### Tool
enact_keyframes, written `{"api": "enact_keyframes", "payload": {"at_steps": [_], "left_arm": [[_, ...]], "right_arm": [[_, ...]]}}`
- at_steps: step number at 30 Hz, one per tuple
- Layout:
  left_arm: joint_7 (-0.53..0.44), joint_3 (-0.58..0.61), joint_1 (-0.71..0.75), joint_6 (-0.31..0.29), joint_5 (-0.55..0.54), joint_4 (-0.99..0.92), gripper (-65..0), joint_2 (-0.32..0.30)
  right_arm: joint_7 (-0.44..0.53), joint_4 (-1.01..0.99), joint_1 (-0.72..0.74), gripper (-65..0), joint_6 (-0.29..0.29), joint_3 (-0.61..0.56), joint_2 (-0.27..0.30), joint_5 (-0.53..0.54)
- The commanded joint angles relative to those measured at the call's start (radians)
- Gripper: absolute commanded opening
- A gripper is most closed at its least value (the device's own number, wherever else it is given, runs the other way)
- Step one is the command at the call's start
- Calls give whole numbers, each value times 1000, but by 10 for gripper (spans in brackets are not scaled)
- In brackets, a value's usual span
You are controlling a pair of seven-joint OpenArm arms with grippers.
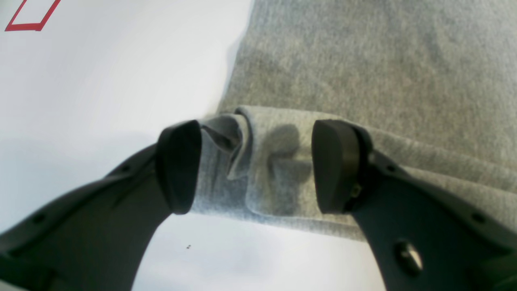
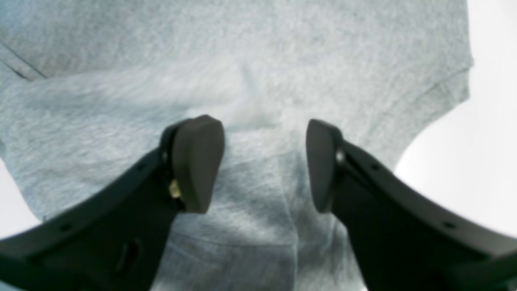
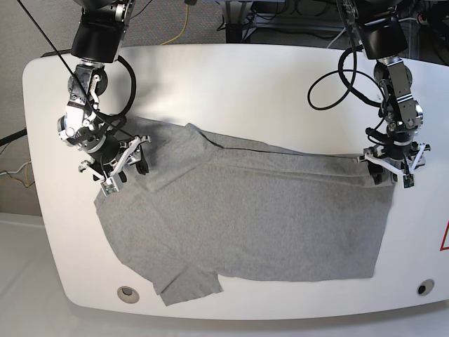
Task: Fold the T-shirt properly
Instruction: 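Lower both grippers and open them, releasing the folded edge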
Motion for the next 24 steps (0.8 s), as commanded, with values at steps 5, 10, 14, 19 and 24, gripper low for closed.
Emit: {"api": "enact_keyframes", "payload": {"at_steps": [5,10,14,19,24], "left_arm": [[-27,-5,-19,4,3,43,-241,-16],[-23,-6,-17,4,4,101,-241,-17],[-21,-8,-17,6,6,141,-241,-33],[-21,-8,-17,6,6,159,-241,-45],[-18,-39,8,7,20,179,-241,-57]], "right_arm": [[22,20,17,-326,1,3,12,15],[22,25,16,-326,1,3,14,15],[22,25,16,-326,1,3,18,15],[22,25,16,-328,1,3,38,15],[20,27,0,-328,1,3,41,15]]}}
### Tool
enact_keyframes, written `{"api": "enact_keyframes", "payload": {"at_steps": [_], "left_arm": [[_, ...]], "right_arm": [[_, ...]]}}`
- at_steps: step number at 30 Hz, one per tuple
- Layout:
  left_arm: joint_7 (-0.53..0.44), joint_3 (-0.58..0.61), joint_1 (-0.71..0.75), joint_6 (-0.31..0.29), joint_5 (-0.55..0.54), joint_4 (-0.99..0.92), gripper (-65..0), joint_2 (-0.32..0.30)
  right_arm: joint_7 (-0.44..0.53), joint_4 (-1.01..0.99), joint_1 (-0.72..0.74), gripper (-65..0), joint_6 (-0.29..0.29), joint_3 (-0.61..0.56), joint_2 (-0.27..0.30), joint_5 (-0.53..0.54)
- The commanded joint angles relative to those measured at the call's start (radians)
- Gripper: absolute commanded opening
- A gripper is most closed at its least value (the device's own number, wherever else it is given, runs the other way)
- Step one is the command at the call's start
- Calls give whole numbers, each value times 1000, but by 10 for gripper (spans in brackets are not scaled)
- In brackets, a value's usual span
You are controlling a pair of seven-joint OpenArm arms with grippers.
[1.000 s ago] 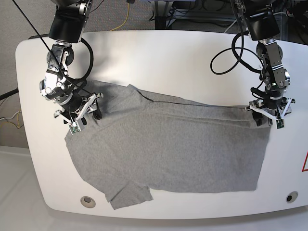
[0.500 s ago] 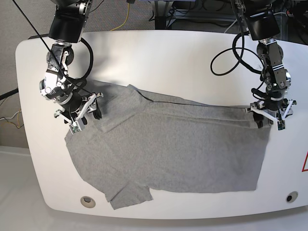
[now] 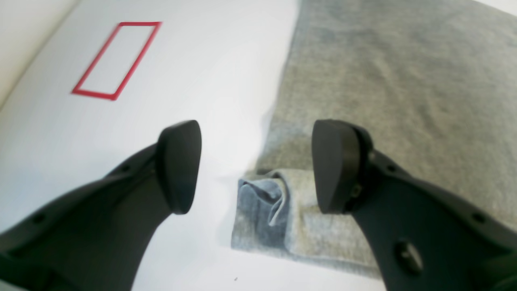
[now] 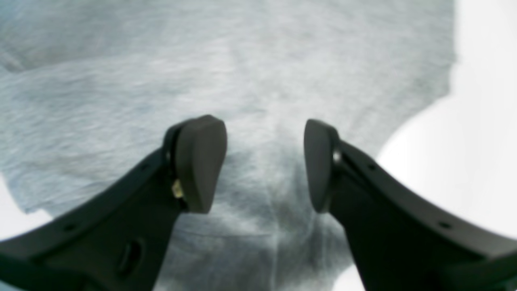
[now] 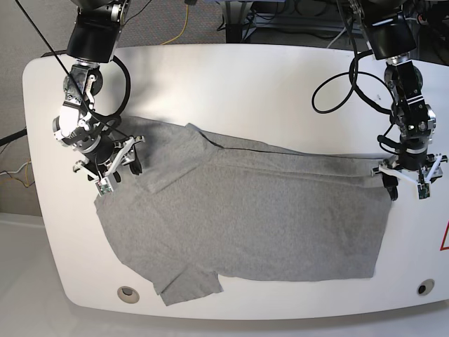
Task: Fold the T-shirt properly
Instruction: 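Lower both grippers and open them, releasing the folded edge, then close both grippers on the folded shirt edge again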
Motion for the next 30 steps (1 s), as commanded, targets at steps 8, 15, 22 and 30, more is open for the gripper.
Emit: {"api": "enact_keyframes", "payload": {"at_steps": [8,15,22,30], "left_arm": [[-27,-61,66,1,29,55,-240,-15],[-30,-97,79,1,29,12,-240,8],[-33,-122,72,-1,25,-31,-240,22],[-33,-124,70,-2,-110,-33,-240,15]], "right_arm": [[20,38,-22,-329,2,5,36,18],[22,57,-31,-329,2,6,39,17],[22,57,-33,-329,2,5,39,18],[22,57,-34,-329,2,5,39,18]]}}
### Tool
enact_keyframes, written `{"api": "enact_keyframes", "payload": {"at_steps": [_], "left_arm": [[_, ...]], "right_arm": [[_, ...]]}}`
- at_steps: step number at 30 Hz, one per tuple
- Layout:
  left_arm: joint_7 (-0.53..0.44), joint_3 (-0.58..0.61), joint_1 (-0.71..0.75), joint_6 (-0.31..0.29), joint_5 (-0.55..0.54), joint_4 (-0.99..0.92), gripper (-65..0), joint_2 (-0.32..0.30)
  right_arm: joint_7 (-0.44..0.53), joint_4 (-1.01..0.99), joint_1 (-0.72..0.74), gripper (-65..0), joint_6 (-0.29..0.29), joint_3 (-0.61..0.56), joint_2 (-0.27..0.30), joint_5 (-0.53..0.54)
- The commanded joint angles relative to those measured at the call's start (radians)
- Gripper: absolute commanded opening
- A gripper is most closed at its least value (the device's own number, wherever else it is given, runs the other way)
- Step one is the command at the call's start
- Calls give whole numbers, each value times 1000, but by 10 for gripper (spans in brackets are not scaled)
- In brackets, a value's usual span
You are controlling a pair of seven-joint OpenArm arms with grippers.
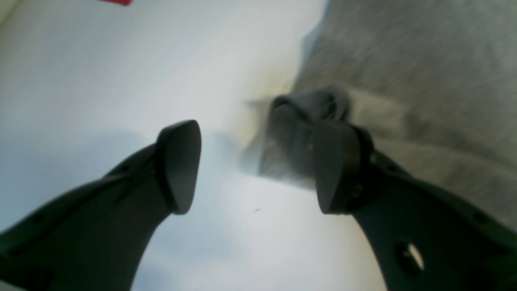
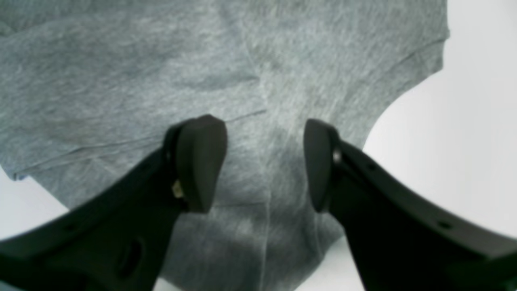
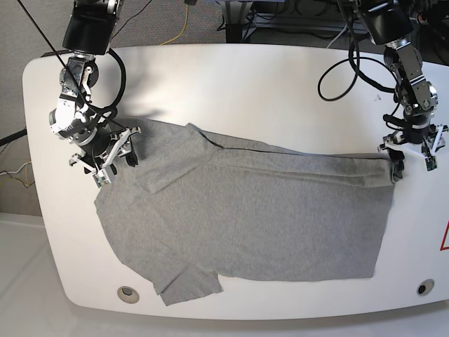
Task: Fold the T-shirt properly
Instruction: 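Close both grippers on the folded shirt edge again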
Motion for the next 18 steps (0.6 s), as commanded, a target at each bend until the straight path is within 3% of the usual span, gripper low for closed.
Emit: {"api": "enact_keyframes", "payload": {"at_steps": [1,18], "left_arm": [[-28,-4,-13,4,-54,16,-240,-18],[-31,-3,-42,4,-158,-141,-240,-40]], "right_arm": [[22,22,13,-329,1,5,13,15],[22,42,-27,-329,1,8,13,20]]}}
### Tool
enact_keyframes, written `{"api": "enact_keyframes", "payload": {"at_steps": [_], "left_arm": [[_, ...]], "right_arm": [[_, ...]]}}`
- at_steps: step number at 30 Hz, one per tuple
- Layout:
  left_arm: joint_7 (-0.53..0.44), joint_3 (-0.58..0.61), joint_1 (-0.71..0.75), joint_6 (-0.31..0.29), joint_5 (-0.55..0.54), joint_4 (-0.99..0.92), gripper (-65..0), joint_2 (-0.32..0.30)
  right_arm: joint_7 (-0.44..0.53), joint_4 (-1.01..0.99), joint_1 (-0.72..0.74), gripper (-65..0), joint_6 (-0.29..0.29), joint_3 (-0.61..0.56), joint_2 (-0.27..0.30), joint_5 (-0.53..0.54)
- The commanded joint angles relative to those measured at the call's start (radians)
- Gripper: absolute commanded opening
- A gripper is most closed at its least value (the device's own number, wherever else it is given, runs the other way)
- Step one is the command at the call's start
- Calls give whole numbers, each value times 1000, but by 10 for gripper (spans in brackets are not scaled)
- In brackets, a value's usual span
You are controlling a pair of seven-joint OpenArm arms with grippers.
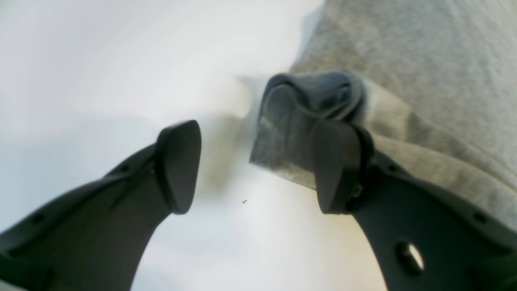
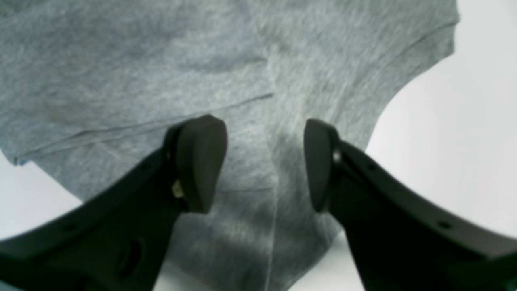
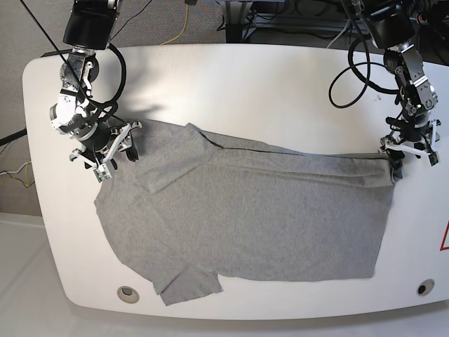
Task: Fold the T-shirt properly
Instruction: 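Close both grippers on the folded shirt edge again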
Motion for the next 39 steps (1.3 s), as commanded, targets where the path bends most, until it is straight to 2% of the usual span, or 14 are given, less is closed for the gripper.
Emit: {"api": "enact_keyframes", "payload": {"at_steps": [1,30,32,35,37,39], "left_arm": [[-29,-3,-15,-4,-11,-5,-240,-17],[-48,2,-99,-8,-11,-140,-240,-11],[-48,2,-99,-36,-11,-140,-241,-9],[-48,2,-99,-113,-11,-140,-250,5],[-48,0,-99,-159,-11,-138,-307,9],[-48,0,-99,-195,-11,-138,-419,9]], "right_arm": [[19,22,7,-329,1,7,14,17],[16,65,-22,-329,1,10,14,12],[16,65,-27,-329,1,10,14,12],[16,65,-28,-329,1,11,14,12],[16,65,-31,-330,1,22,14,12],[16,65,-41,-330,1,47,14,12]]}}
